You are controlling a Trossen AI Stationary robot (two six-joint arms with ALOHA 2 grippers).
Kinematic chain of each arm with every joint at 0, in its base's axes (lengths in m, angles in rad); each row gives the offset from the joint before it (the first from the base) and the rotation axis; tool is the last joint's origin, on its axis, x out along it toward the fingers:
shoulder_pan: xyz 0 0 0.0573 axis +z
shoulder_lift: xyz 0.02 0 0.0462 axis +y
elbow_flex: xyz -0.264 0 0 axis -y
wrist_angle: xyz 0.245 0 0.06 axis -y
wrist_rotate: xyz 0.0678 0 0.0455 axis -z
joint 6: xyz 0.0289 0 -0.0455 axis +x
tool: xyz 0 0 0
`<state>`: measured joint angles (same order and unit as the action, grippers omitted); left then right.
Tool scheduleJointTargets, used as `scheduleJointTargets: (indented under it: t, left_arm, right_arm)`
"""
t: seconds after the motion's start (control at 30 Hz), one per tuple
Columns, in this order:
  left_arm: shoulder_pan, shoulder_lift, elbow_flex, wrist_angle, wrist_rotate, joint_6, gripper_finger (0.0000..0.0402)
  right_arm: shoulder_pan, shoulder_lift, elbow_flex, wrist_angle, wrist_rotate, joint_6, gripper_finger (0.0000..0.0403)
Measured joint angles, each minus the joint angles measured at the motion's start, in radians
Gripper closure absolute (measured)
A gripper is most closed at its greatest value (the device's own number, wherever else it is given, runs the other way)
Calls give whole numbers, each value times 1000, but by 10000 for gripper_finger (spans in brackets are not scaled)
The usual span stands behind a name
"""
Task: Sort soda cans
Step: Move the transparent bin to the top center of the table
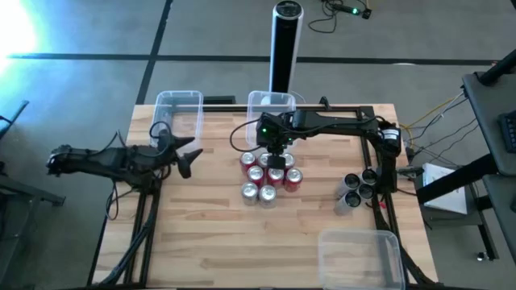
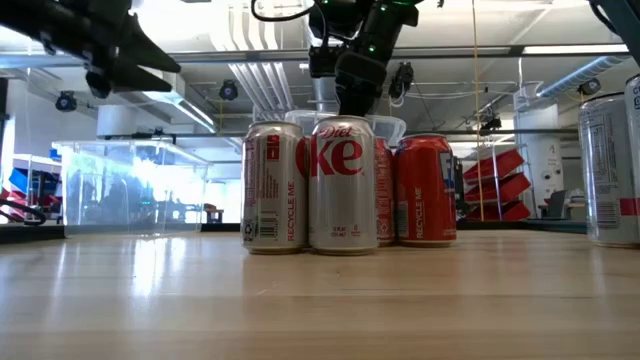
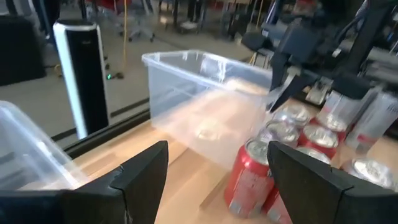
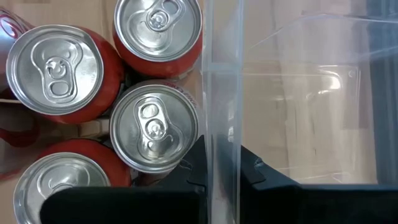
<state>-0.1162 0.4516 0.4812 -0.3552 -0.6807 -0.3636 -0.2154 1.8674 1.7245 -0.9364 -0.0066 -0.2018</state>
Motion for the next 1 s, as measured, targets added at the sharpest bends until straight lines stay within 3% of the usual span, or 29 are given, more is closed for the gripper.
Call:
scheduleJointTargets:
  t: [0.37, 0.77, 1.0]
  left_arm:
    - [0, 6, 263, -501, 143, -34, 141]
    - [0, 31, 355, -670, 171, -26, 139]
    - [0, 46, 357, -742, 202, -86, 120]
  right_arm:
    - [-19, 87, 0, 43, 19, -45, 380]
    - [-30, 104, 13, 50, 33, 27, 300]
    - [-27, 104, 93, 1, 32, 20, 256]
